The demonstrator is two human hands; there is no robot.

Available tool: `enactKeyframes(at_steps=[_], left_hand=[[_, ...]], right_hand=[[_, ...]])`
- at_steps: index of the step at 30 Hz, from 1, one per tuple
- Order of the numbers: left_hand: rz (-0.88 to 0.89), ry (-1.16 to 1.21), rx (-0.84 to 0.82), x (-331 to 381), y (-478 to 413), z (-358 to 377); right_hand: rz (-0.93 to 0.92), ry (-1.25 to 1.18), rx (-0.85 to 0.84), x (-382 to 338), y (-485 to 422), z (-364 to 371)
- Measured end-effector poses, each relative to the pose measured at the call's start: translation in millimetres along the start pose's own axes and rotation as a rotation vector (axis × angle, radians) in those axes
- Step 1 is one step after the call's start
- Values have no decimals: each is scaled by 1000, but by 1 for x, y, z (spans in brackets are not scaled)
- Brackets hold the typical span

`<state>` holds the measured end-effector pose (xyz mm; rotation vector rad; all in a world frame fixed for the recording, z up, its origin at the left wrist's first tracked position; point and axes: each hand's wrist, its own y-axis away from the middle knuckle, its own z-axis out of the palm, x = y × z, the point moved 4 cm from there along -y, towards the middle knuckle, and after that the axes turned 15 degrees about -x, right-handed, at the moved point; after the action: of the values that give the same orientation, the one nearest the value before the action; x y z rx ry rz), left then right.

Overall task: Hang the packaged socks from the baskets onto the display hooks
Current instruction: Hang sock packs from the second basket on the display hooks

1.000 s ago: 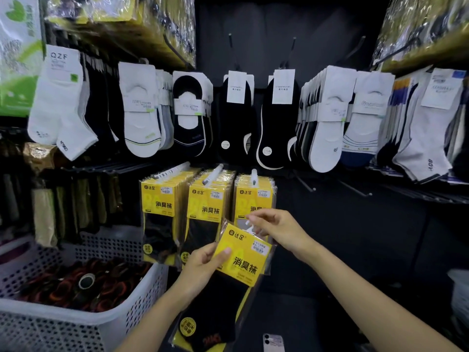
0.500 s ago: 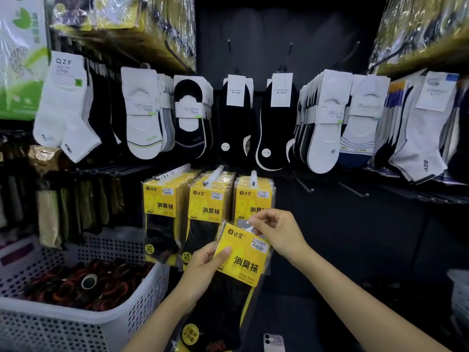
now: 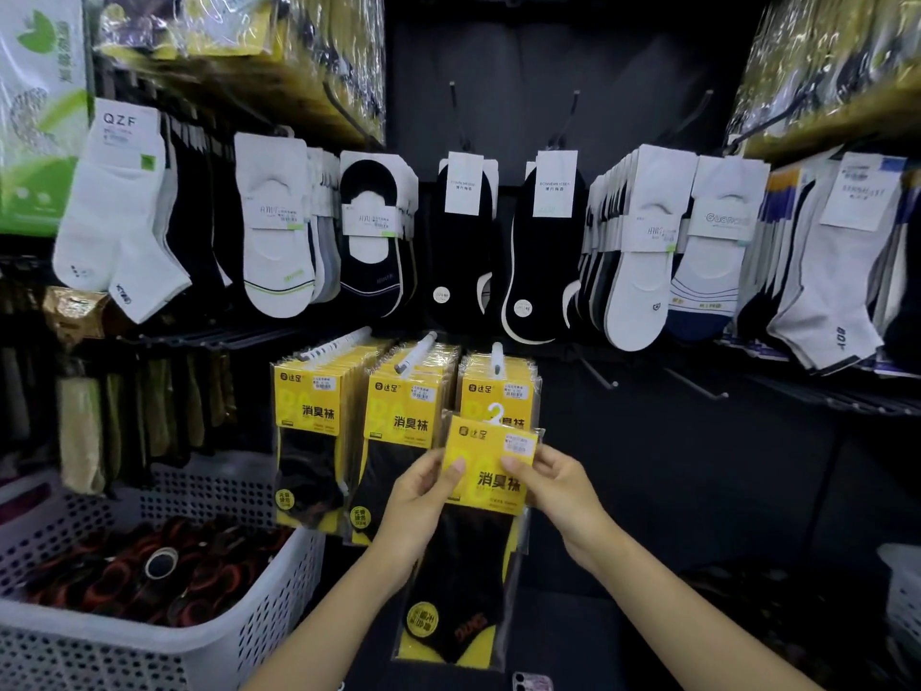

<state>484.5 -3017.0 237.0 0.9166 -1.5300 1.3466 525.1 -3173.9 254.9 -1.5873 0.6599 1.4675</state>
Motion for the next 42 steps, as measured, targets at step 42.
enactKeyframes(at_steps=[42], left_hand=[[-185, -116, 82, -72, -119, -2]], right_hand=[[34, 209, 263, 48, -100, -92]])
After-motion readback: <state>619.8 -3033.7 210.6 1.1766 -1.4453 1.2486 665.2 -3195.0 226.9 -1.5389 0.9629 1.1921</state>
